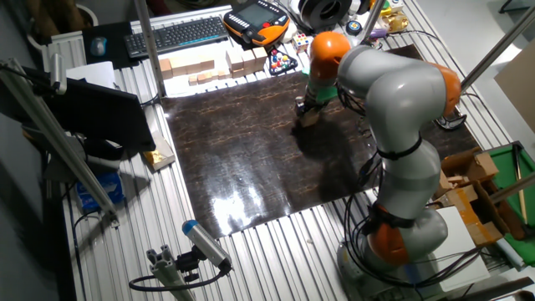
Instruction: Pick up one small block
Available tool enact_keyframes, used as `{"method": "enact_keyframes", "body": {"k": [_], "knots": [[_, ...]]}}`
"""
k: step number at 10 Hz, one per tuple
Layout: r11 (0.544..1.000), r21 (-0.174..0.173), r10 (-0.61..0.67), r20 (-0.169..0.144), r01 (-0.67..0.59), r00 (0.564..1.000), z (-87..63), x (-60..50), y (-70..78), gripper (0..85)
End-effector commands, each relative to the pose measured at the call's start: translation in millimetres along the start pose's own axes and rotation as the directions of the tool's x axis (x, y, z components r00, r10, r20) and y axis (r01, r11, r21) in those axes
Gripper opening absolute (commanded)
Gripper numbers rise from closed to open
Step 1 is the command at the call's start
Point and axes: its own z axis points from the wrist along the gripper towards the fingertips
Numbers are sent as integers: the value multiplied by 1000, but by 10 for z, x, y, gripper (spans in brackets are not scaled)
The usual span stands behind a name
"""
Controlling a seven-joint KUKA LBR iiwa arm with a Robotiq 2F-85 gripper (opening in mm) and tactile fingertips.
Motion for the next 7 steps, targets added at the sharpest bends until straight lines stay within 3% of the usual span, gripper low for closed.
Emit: {"method": "enact_keyframes", "body": {"k": [1,2,4,7], "knots": [[1000,-2,19,13,-19,1000,-221,27,10,7],[999,-2,38,33,-38,999,-334,73,41,7],[999,19,44,33,-45,998,-512,134,105,7],[999,21,30,-16,-29,999,-653,119,109,7]]}}
